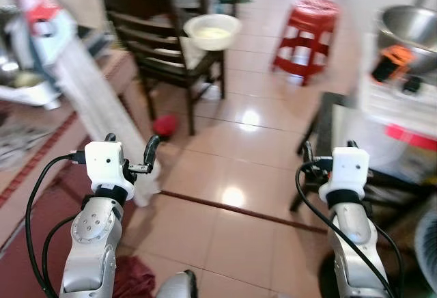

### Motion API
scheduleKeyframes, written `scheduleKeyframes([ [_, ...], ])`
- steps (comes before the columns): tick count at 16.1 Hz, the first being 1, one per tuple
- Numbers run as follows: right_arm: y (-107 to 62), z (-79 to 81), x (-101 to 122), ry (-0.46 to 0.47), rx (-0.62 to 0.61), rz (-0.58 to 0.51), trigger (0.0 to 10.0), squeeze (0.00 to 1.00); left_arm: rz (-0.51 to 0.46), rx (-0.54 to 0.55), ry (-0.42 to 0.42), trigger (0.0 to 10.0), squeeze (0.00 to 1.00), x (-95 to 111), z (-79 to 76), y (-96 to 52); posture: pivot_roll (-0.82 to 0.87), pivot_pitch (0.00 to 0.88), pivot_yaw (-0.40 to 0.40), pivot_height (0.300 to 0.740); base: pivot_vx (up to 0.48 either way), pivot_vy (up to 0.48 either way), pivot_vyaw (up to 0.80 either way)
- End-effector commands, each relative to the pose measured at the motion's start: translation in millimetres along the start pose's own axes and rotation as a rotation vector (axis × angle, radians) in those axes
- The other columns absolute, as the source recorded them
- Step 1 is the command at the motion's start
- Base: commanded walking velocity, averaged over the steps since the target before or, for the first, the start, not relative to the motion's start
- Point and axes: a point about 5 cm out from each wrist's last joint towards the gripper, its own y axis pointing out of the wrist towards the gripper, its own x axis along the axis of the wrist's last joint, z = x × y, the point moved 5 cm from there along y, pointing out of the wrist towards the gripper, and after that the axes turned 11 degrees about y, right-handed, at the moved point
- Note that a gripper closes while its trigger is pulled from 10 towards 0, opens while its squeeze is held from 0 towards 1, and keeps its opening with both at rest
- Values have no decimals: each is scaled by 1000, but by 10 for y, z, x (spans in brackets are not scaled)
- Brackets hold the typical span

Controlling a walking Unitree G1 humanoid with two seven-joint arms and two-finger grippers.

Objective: Kitchen organization

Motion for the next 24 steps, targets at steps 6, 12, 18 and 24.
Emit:
scheduleKeyframes([
  [6, 148, -96, 130, 9, -12, -32, 10000, 0, -29, -9, 83, 10000, 0, 90, 1, 45, -58, 0, 47, 740, 0, 0, 800],
  [12, 123, 26, 30, 24, 37, 1, 10000, 0, 22, 34, 76, 10000, 0, -66, 44, -68, -44, 0, 36, 740, 0, 0, 800],
  [18, 69, 84, -15, 32, 77, 19, 10000, 0, 33, -56, 171, 10000, 0, -147, 54, -168, -32, 0, 19, 740, 0, 0, 800],
  [24, -51, -9, -194, -5, 89, 72, 10000, 0, 54, -60, 220, 10000, 0, -226, 232, -132, -34, 0, 29, 740, 0, 0, 800],
])
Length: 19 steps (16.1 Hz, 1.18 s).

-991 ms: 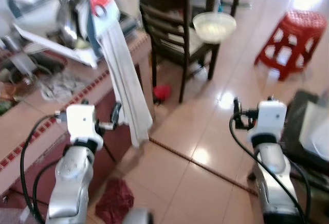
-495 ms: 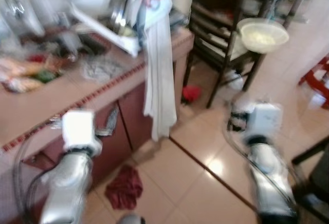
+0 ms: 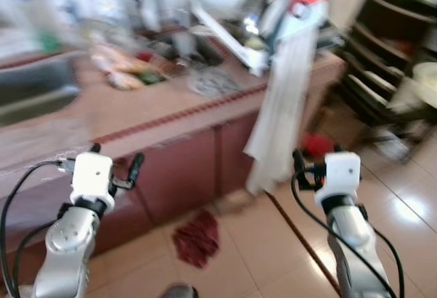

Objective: Kitchen organization

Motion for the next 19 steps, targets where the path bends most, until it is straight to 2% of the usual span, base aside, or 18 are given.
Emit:
scheduleKeyframes([
  [1, 8, -4, 4, -1, -5, -6, 10000, 0, -9, -5, -20, 10000, 0, 43, -93, 15, -33, 0, 29, 740, 0, 0, 800],
  [3, 39, 90, 143, 21, 20, -55, 10000, 0, -2, -3, -43, 10000, 0, 32, -177, 2, -34, 0, 29, 740, 0, 405, 644],
  [4, 51, 120, 183, 124, 25, -69, 10000, 0, 9, -3, -73, 10000, 0, 12, -228, 7, -30, 0, 27, 740, 0, 480, 0],
  [5, 71, 105, 165, 131, 0, -55, 10000, 0, 15, 7, -117, 10000, 0, 7, -282, 17, -29, 0, 23, 740, 0, 480, 0],
  [7, 98, 115, 146, 133, -4, -39, 10000, 0, -13, 1, -109, 10000, 0, 73, -328, 39, -25, 0, 20, 740, 0, 480, 0],
  [10, 140, 274, 124, 85, 70, -17, 10000, 0, -18, 34, -109, 10000, 0, 107, -261, 64, -14, 0, 16, 740, 0, 480, 0],
  [11, 164, 361, 127, 136, 114, -16, 10000, 0, -21, 33, -118, 10000, 0, 123, -261, 78, -14, 0, 15, 740, 0, 480, 0],
  [13, 188, 412, 155, 104, 136, -23, 10000, 0, -26, 35, -119, 10000, 0, 144, -279, 101, -17, 0, 13, 740, 0, 480, 0],
  [15, 185, 436, 170, 60, 146, -50, 10000, 0, -32, 50, -120, 10000, 0, 155, -276, 104, -16, 0, 11, 740, 0, 480, 0],
  [16, 188, 410, 80, 59, 128, 13, 10000, 0, -38, 52, -124, 10000, 0, 168, -272, 103, -15, 0, 4, 740, 0, 480, 0],
  [18, 183, 436, 134, 99, 167, -9, 10000, 0, -42, 71, -132, 10000, 0, 172, -249, 102, -14, 0, 1, 740, 0, 454, 0],
  [19, 188, 430, 161, 88, 168, -25, 10000, 0, -42, 73, -132, 10000, 0, 173, -245, 99, -13, 0, -2, 740, 0, 0, 0],
])
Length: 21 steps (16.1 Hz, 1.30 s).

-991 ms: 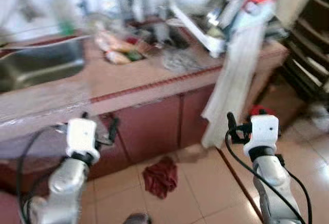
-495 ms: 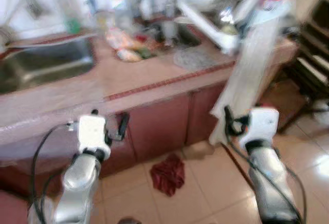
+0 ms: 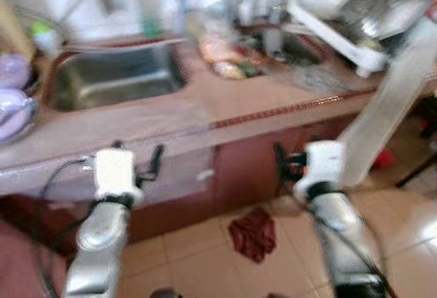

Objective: Kitchen organization

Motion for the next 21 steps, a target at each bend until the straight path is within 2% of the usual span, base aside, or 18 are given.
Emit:
scheduleKeyframes([
  [1, 2, -93, 118, -35, -7, -41, 10000, 0, -30, -5, 3, 10000, 0, 75, -30, 15, -12, 0, -3, 740, 0, 0, 800],
  [2, 8, -104, 132, -69, -5, -44, 10000, 0, -37, -11, 7, 10000, 0, 89, -51, 9, -11, 0, -4, 740, 0, 0, 800],
  [3, 11, -117, 125, -33, -12, -43, 10000, 0, -39, -13, 9, 10000, 0, 93, -60, 6, -11, 0, -4, 740, 0, 0, 800],
  [5, 17, -133, 136, -25, -20, -48, 10000, 0, -45, -23, 6, 10000, 0, 106, -75, 9, -12, 0, -4, 740, 0, 0, 800],
  [9, 9, -224, 123, -22, -74, -53, 10000, 0, -59, -77, -3, 10000, 0, 147, -137, 13, -16, 0, 2, 740, 0, 0, 0],
  [13, 18, -290, 135, -26, -111, -62, 10000, 0, -68, -98, -5, 10000, 0, 169, -168, 25, -17, 0, 4, 740, 0, -438, 0],
  [17, 24, -225, 124, -20, -76, -59, 10000, 0, -70, -85, 1, 10000, 0, 178, -151, 25, -14, 0, 0, 740, 0, -442, 0],
  [19, 24, -151, 148, -41, -31, -70, 10000, 0, -75, -47, 29, 10000, 0, 189, -108, 23, -11, 0, -3, 740, 0, 0, 656],
  [21, 28, -140, 147, -24, -33, -71, 10000, 0, -75, 1, 13, 10000, 0, 197, -28, 24, -11, 0, -3, 740, 0, 0, 800],
])
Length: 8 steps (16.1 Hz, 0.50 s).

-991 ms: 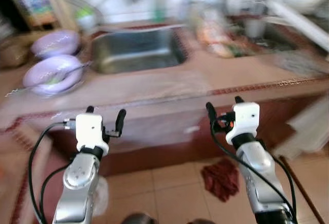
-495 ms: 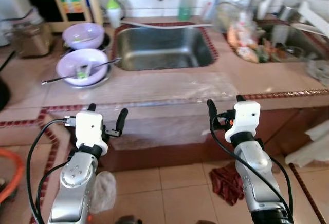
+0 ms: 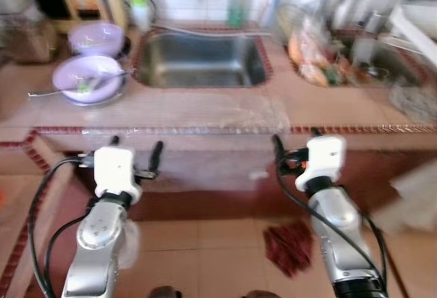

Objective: Kitchen organization

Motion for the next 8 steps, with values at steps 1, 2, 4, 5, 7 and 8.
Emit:
scheduleKeyframes([
  [1, 0, -42, 66, -8, -6, -21, 10000, 0, -18, 30, 5, 10000, 0, 63, 47, 1, -12, 0, -2, 740, 0, 0, 538],
  [2, -5, -48, 55, -4, -6, -17, 10000, 0, -21, 48, 9, 10000, 0, 77, 81, -2, -12, 0, -1, 740, 0, 0, 0],
  [4, -12, -34, 55, 9, 7, -20, 10000, 0, -25, 85, 23, 10000, 0, 97, 145, 1, -13, 4, 0, 740, 0, 0, 0],
  [5, -20, -13, 61, 7, 16, -22, 10000, 0, -29, 103, 23, 10000, 0, 112, 184, 3, -11, 4, 0, 740, 0, 0, 0],
  [7, -26, 21, 61, -5, 27, -25, 10000, 0, -55, 89, 14, 10000, 0, 173, 173, 20, -7, 0, 0, 740, 0, 0, 0],
  [8, -23, 34, 63, -6, 31, -29, 10000, 0, -73, 86, 10, 10000, 0, 221, 167, 30, -8, 0, 0, 740, 0, 0, 0],
])
